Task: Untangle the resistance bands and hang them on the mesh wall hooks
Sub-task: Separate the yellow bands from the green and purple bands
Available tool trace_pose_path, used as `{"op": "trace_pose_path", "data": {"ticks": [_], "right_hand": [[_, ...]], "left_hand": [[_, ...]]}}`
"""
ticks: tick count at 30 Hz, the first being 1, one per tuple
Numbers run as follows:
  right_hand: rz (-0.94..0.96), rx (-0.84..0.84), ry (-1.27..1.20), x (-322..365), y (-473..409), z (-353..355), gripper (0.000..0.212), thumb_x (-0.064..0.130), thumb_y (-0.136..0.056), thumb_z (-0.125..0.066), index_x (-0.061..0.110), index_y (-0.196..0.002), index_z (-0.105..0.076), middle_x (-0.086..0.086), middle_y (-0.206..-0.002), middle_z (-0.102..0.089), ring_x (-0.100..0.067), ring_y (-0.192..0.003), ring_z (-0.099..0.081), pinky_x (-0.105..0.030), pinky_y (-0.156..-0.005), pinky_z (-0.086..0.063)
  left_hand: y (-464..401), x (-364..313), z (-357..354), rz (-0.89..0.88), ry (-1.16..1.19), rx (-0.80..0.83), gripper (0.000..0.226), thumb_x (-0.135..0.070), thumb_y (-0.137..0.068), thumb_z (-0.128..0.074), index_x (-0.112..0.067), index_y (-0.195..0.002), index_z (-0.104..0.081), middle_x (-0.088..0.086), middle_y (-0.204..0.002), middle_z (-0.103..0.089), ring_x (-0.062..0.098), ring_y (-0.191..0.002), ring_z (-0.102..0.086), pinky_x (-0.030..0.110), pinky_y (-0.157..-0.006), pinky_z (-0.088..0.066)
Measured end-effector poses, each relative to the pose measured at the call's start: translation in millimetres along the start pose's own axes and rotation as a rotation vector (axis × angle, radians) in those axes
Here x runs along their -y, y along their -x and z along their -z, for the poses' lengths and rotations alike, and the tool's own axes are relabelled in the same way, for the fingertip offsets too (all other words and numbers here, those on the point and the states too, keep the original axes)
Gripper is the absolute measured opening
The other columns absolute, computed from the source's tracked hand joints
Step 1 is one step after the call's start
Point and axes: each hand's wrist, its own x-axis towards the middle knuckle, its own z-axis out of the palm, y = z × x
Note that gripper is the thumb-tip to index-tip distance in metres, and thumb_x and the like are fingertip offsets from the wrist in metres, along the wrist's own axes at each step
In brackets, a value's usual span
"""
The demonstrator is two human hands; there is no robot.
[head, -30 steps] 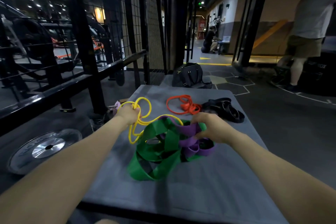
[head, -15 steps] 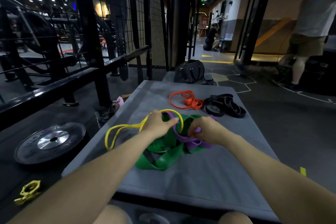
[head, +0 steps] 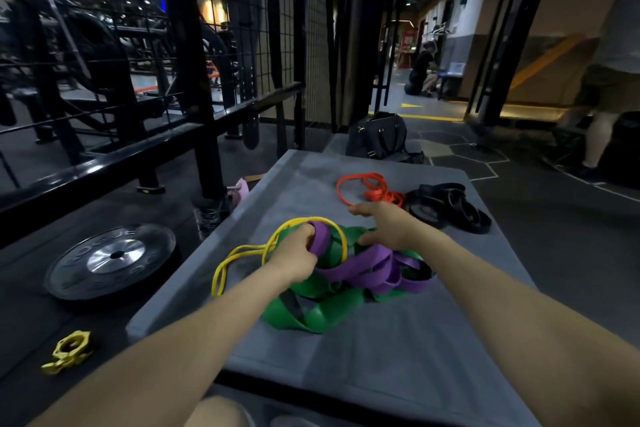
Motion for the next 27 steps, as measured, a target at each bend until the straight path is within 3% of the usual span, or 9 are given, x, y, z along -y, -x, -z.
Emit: {"op": "trace_pose_path", "data": {"ticks": [4,6,9,12,16,18,20,24,27], "right_hand": [[0.041,0.220,0.009,11.0,-18.2,-5.6,0.075,0.015,-0.085,-0.067,0.020,-0.148,-0.026,-0.002,-0.153,-0.031,-0.017,-0.141,-0.030,-0.025,-0.109,-0.028],[0.070,0.267,0.054,14.2,-23.0,-10.0,0.075,0.019,-0.086,-0.065,0.023,-0.148,-0.024,0.002,-0.153,-0.031,-0.016,-0.140,-0.031,-0.022,-0.108,-0.026],[0.130,0.301,0.094,19.9,-26.7,-14.2,0.067,0.020,-0.087,-0.065,0.021,-0.146,-0.032,0.002,-0.145,-0.042,-0.016,-0.133,-0.038,-0.017,-0.101,-0.027],[0.112,0.365,0.080,23.9,-28.1,-17.3,0.065,0.027,-0.083,-0.069,0.023,-0.141,-0.039,0.001,-0.140,-0.048,-0.018,-0.128,-0.044,-0.025,-0.103,-0.031],[0.052,0.294,0.008,24.4,-31.4,-29.2,0.063,0.027,-0.071,-0.080,0.016,-0.128,-0.055,-0.001,-0.125,-0.060,-0.020,-0.112,-0.055,-0.031,-0.100,-0.043],[0.053,0.261,0.019,26.9,-29.1,-29.8,0.049,0.025,-0.068,-0.082,0.011,-0.110,-0.062,-0.004,-0.107,-0.064,-0.023,-0.097,-0.058,-0.031,-0.086,-0.049],[0.058,0.235,0.030,29.6,-22.6,-24.4,0.032,0.021,-0.069,-0.081,0.017,-0.089,-0.057,-0.002,-0.093,-0.057,-0.019,-0.086,-0.052,-0.027,-0.067,-0.045],[0.045,0.169,-0.026,28.7,-11.0,-9.2,0.041,0.016,-0.063,-0.084,0.012,-0.096,-0.060,-0.002,-0.089,-0.058,-0.018,-0.084,-0.054,-0.028,-0.066,-0.044],[0.031,0.129,-0.070,24.0,-4.1,2.0,0.041,0.014,-0.060,-0.085,0.011,-0.094,-0.063,-0.004,-0.088,-0.064,-0.020,-0.083,-0.059,-0.032,-0.074,-0.048]], "left_hand": [[-2.6,14.1,10.3,0.003,-0.004,0.053,0.039,0.004,-0.078,-0.056,-0.007,-0.116,-0.052,0.014,-0.114,-0.061,0.032,-0.107,-0.057,0.027,-0.082,-0.042],[-6.7,24.8,13.5,0.022,0.028,0.097,0.042,0.001,-0.078,-0.058,-0.012,-0.118,-0.053,0.011,-0.114,-0.062,0.031,-0.107,-0.058,0.033,-0.090,-0.048],[-12.5,38.8,16.1,0.024,0.098,0.130,0.048,0.000,-0.075,-0.057,-0.019,-0.119,-0.053,0.007,-0.116,-0.063,0.027,-0.108,-0.060,0.045,-0.096,-0.049],[-7.8,35.2,18.9,0.007,0.137,0.132,0.042,0.013,-0.078,-0.050,-0.017,-0.108,-0.058,0.004,-0.100,-0.065,0.021,-0.093,-0.060,0.033,-0.084,-0.050],[-3.9,25.9,18.4,0.054,0.248,0.094,0.025,-0.001,-0.085,-0.054,-0.022,-0.074,-0.060,-0.005,-0.070,-0.059,0.017,-0.076,-0.053,0.027,-0.069,-0.041],[0.4,11.7,16.7,0.080,0.329,0.083,0.022,-0.029,-0.087,-0.060,-0.023,-0.066,-0.064,-0.008,-0.068,-0.061,0.013,-0.075,-0.055,0.026,-0.074,-0.043],[1.3,-2.3,13.9,0.059,0.271,0.059,0.035,-0.046,-0.085,-0.060,-0.023,-0.059,-0.055,-0.010,-0.062,-0.054,0.006,-0.066,-0.051,0.015,-0.064,-0.040],[-1.7,-18.0,10.6,0.061,0.114,-0.064,0.040,-0.035,-0.084,-0.063,-0.019,-0.055,-0.041,-0.004,-0.054,-0.041,0.018,-0.060,-0.044,0.028,-0.051,-0.030],[1.4,-26.6,20.2,0.046,0.055,-0.105,0.037,-0.025,-0.083,-0.062,-0.017,-0.054,-0.041,-0.002,-0.053,-0.040,0.018,-0.056,-0.041,0.023,-0.044,-0.027]]}}
